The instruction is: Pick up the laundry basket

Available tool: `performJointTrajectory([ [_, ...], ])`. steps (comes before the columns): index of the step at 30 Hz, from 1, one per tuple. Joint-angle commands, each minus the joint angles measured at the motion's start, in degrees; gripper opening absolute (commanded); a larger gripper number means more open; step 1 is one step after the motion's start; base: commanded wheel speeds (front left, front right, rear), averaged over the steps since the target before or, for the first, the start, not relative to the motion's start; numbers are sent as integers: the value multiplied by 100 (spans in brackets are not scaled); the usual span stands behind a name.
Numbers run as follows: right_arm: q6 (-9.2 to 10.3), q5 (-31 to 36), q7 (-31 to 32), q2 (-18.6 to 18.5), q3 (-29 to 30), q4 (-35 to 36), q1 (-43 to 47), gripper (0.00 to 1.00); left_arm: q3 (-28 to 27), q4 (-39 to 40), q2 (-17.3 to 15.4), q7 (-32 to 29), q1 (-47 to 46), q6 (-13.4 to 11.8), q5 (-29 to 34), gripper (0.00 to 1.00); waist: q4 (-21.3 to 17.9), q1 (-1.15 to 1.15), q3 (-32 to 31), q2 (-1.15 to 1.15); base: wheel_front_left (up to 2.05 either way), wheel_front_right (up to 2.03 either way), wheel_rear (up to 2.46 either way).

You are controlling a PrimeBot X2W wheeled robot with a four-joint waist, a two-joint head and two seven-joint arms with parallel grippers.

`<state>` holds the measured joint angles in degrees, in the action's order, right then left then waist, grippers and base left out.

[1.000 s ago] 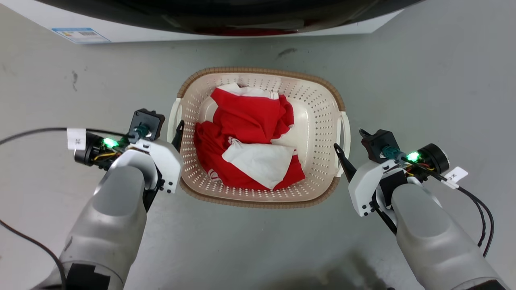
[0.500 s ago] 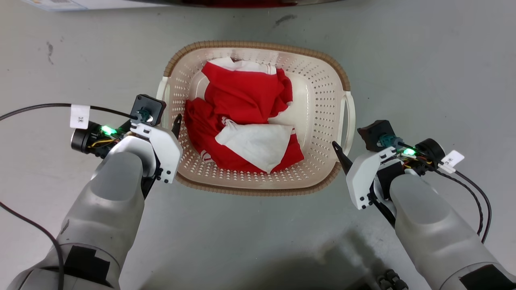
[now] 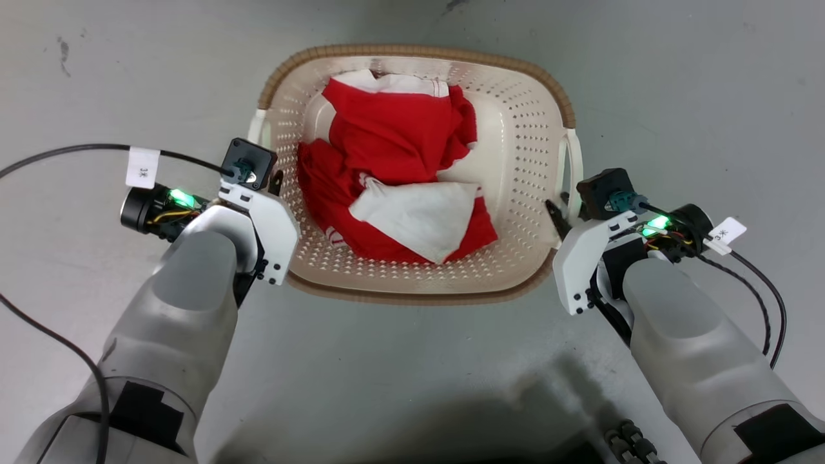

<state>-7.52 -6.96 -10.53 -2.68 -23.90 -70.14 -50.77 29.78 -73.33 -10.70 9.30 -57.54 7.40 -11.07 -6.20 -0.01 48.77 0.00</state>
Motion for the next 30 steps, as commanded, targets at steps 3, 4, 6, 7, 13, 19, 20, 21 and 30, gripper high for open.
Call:
performJointTrajectory([
  [3,5,-1,27,-37,-50,-72,-53,0,145,-5,10,48,73,4,-155,0,32,1,-197,0,0,0,0],
  [4,5,-1,27,-37,-50,-72,-53,0,145,-5,10,48,73,4,-155,0,32,1,-197,0,0,0,0],
  [6,5,11,29,-37,-62,-124,33,0,208,-13,57,21,179,5,-256,0,59,1,-377,0,0,0,0],
  [7,5,26,25,-35,-65,-140,75,0,231,-14,84,2,236,5,-316,0,75,1,-478,0,0,0,0],
  [13,5,53,181,-31,-46,-259,408,0,406,-25,239,-230,708,9,-717,0,208,1,-1288,0,0,0,0],
  [19,7,-96,511,-28,-156,-317,838,0,654,-21,356,-511,1240,10,-1139,0,339,1,-2176,0,0,0,0],
  [20,7,-124,561,-28,-193,-317,887,0,692,-5,369,-559,1311,10,-1206,0,352,1,-2296,0,0,0,0],
  [21,7,-147,600,-27,-226,-315,936,0,743,13,381,-602,1387,10,-1265,0,369,1,-2432,0,0,0,0],
  [30,6,-393,955,-9,-566,-326,1565,0,1203,193,460,-1082,2167,27,-1887,0,522,1,-3641,0,0,0,0],
])
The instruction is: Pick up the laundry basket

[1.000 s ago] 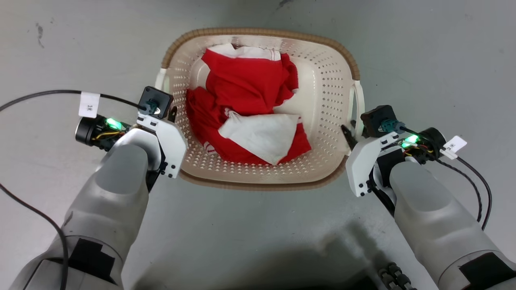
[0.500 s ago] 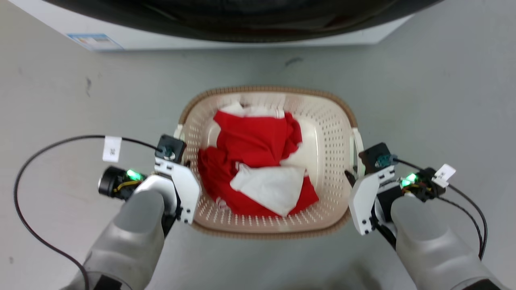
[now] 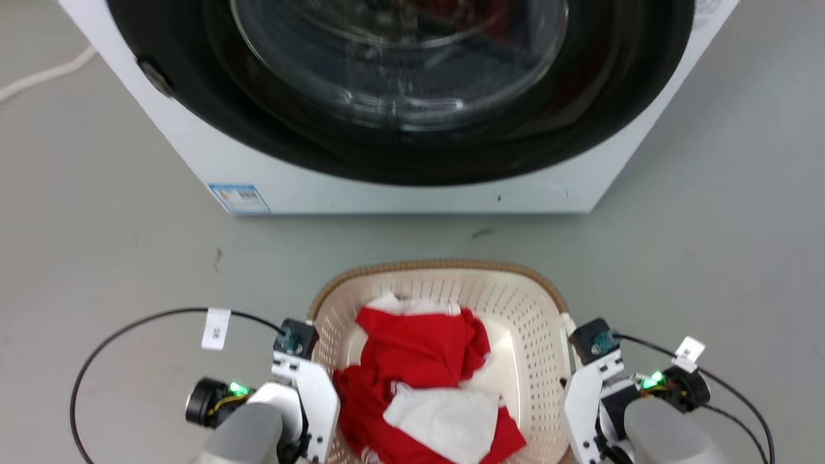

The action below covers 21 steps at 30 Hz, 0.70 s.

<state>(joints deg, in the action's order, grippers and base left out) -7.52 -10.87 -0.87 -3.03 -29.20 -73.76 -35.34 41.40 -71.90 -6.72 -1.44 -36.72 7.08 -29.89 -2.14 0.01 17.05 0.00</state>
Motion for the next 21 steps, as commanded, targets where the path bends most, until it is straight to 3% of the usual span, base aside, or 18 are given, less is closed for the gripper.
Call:
performJointTrajectory([
  [1,6,-33,19,25,-82,33,89,0,90,79,66,-63,173,62,-77,0,132,-1,-599,0,0,0,0],
  [10,6,-410,318,23,-495,60,583,0,502,234,-80,-464,794,62,-664,0,207,-1,-1518,0,0,0,0],
  [21,7,-827,812,23,-912,73,648,0,909,410,-230,-1012,931,62,-1256,0,175,-1,-1848,0,0,0,0],
])
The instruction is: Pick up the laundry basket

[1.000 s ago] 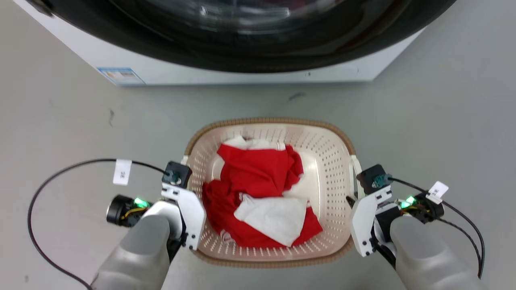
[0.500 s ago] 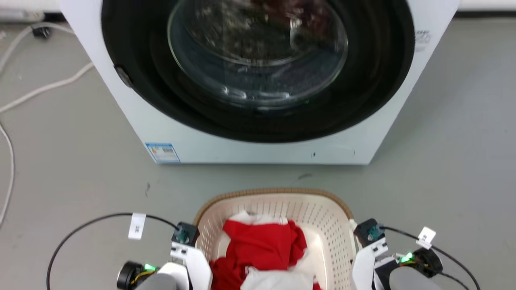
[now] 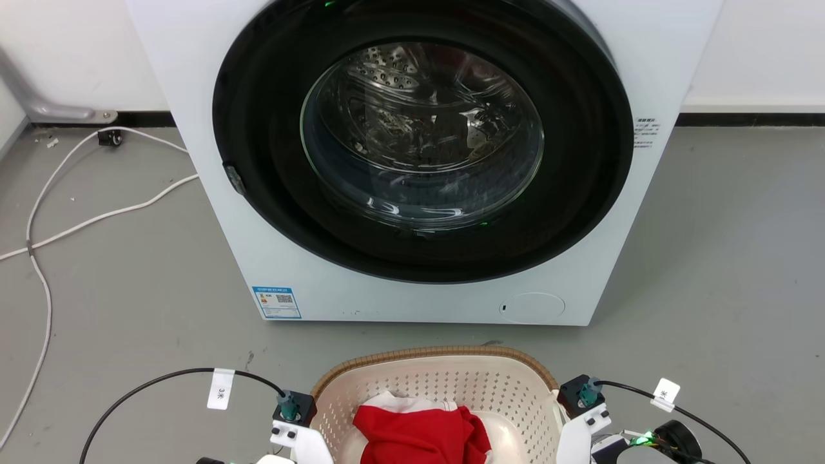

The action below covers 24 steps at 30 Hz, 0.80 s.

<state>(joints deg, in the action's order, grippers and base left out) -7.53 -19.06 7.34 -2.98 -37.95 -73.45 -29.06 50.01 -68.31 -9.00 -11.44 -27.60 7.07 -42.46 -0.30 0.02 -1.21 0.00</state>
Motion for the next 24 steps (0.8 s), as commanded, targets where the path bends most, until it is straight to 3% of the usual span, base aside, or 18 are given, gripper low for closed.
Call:
performJointTrajectory([
  [1,8,-55,37,18,-74,52,14,0,86,60,-8,-41,0,63,-39,0,-14,-2,-42,0,0,0,0],
  [24,6,-656,345,-66,-634,5,-76,0,683,-39,-12,-7,-77,63,-689,0,-102,-2,-272,0,0,0,0],
])
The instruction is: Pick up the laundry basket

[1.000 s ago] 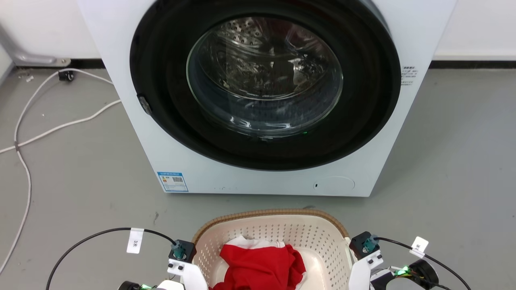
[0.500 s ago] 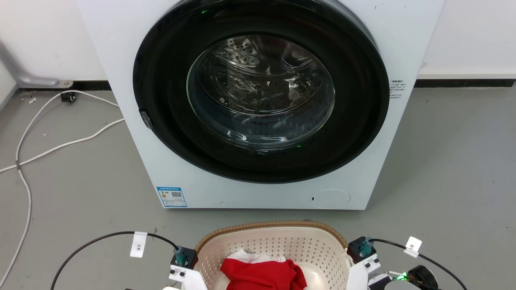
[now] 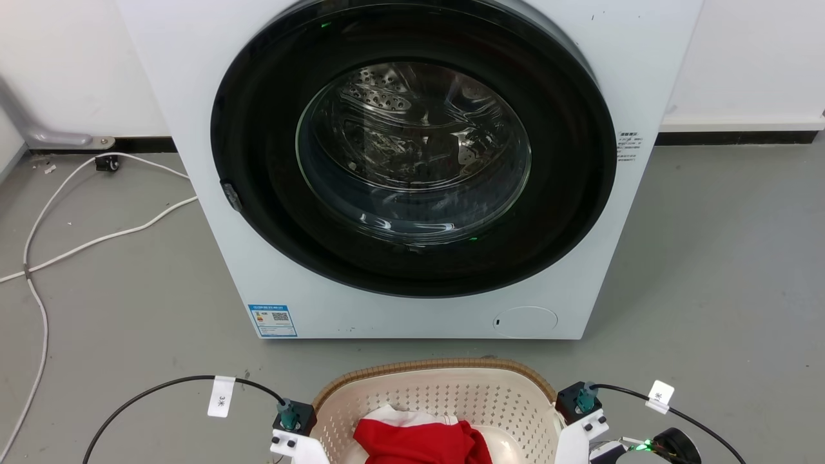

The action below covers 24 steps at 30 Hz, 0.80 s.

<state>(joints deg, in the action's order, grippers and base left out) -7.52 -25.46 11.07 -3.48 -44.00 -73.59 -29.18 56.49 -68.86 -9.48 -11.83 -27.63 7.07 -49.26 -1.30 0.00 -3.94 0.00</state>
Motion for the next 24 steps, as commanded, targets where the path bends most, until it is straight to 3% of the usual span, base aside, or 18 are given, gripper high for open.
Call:
performJointTrajectory([
  [1,6,-24,-34,-22,-46,19,-75,0,55,9,33,44,-92,63,-22,0,-5,0,2,0,0,0,0],
  [24,6,-253,-104,-105,-256,-13,-138,0,444,-94,42,176,-209,63,-438,0,-45,0,35,0,0,0,0],
])
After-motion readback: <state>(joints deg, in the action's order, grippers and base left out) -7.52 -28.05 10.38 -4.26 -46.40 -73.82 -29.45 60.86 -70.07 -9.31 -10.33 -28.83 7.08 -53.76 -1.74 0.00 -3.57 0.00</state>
